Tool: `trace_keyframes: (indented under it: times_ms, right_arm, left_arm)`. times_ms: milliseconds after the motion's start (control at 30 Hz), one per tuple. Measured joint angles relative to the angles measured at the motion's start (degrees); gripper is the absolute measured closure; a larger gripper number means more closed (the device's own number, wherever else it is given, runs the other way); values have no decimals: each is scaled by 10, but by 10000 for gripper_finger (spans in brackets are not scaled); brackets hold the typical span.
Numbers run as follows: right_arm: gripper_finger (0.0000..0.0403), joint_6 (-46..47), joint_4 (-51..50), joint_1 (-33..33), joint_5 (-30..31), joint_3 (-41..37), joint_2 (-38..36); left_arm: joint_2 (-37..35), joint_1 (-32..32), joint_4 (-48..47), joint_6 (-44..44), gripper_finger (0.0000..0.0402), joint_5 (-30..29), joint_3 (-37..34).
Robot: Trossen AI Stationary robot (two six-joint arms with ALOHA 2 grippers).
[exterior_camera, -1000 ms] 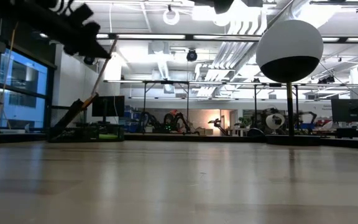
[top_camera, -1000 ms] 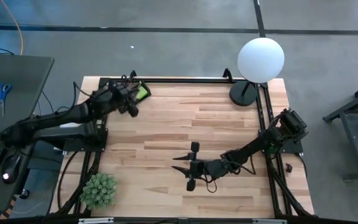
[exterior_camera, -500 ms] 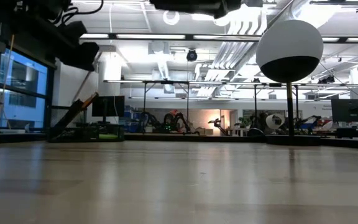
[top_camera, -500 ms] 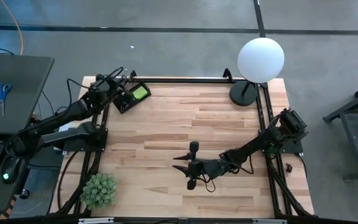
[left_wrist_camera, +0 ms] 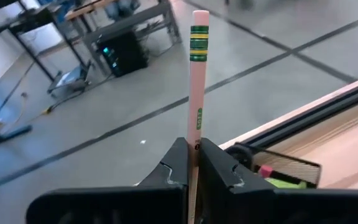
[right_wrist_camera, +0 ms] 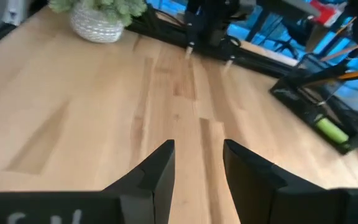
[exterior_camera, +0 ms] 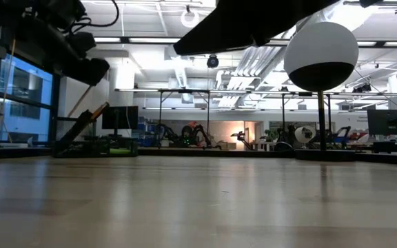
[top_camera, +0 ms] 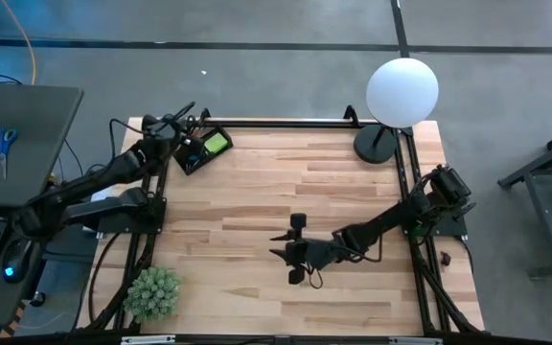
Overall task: Pick and place office supplies into organizer
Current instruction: Put the pink pencil into the black desk organizer, then return to Home Position
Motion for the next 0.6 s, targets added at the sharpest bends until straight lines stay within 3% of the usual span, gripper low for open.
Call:
trace_keyframes:
  times_ms: [200, 500, 600]
  right_arm:
    - [275, 32, -6, 14, -1, 0, 0]
    - [275, 51, 0, 34, 14, 0, 0]
    - [275, 49, 8, 34, 14, 0, 0]
  left_arm:
    - [21, 0, -12, -28, 384, -26, 0]
    - [21, 0, -84, -110, 268, 6, 0]
    - [18, 0, -92, -111, 238, 52, 0]
